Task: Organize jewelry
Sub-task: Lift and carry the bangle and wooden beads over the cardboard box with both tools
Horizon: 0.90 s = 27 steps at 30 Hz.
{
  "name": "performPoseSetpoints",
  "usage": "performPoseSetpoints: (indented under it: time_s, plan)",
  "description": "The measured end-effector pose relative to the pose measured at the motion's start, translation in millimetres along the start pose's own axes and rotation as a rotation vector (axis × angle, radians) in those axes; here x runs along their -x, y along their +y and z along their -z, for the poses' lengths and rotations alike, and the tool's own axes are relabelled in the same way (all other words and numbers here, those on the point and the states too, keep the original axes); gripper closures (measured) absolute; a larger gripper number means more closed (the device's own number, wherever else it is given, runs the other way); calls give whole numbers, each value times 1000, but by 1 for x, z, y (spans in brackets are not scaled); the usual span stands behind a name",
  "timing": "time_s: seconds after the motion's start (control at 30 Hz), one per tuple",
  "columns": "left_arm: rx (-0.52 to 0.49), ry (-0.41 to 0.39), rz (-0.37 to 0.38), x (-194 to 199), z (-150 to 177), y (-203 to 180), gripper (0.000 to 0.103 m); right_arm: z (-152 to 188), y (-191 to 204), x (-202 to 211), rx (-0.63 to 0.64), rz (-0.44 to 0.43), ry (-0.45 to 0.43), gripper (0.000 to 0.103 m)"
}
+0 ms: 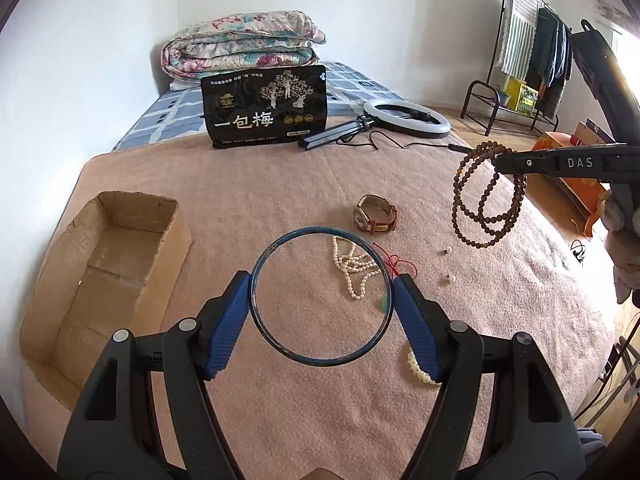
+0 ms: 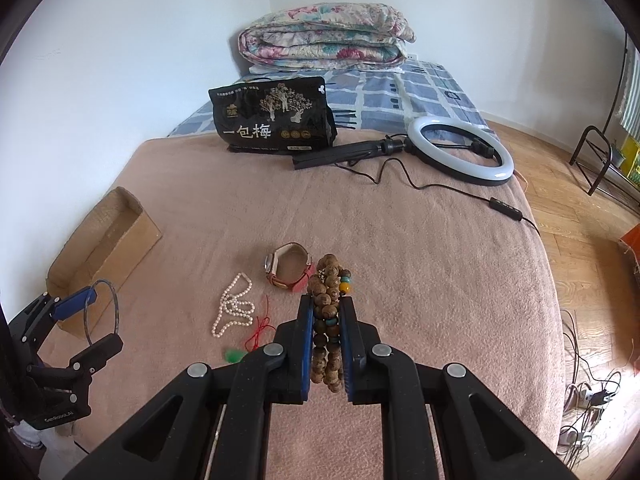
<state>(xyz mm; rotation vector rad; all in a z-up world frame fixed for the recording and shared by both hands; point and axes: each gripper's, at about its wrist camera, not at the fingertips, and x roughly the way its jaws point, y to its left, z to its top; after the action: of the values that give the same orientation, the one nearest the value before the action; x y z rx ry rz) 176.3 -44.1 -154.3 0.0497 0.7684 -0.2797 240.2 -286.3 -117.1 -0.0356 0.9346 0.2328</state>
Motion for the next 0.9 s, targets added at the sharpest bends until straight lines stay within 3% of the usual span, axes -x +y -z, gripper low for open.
performPoseSetpoints:
  time_s: [0.47,0.9]
  plan:
    - [72,-47,-82,49,9,59,29,-19,65,20,82,-51,-41,93]
    - [142,-61,-158,70,19,128,29,-38,141,17,165,-114,-64,93]
